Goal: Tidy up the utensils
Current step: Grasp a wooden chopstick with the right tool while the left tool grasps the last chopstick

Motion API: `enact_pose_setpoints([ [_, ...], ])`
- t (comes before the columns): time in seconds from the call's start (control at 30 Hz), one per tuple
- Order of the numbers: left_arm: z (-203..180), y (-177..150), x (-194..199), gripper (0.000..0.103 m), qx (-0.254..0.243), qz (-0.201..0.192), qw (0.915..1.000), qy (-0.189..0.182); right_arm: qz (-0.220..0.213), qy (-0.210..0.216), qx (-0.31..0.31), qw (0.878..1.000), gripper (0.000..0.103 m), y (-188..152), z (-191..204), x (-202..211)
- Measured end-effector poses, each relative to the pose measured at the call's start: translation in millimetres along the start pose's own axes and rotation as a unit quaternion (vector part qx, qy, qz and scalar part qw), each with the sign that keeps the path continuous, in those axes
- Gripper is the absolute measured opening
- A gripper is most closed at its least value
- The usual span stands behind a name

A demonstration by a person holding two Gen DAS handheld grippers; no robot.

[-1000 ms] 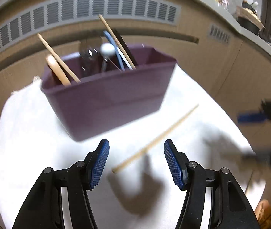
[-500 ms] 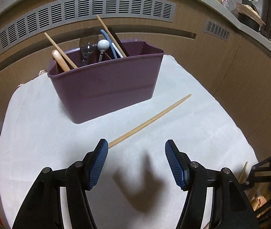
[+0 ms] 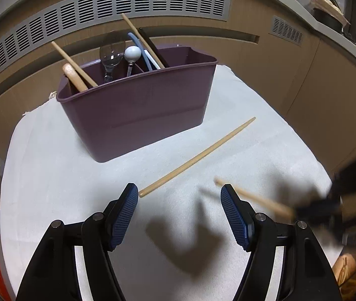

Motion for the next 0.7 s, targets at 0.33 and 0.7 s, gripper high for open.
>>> enact_pose_setpoints([
  [0.33, -15, 16, -30, 0.069, -0.058, 0.032, 0.9978, -0.007, -0.047, -0.001, -0.133, 0.99, 0.006, 10, -62, 8],
  [0.7, -20, 28, -51, 0.069, -0.092, 0.063, 0.9938, 0.001, -0.018, 0.017, -0.07, 0.997, 0.023, -5, -31, -10],
])
Point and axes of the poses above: each gripper's, at about its wrist camera, not at the fingertips, and x roughly against the way its jaws point, z to its left, y to its top, the point moved 4 cm from there along -x, roughly the way its jaws point, and after that the axes turned 3 degrees about z, right-handed, at the moved point
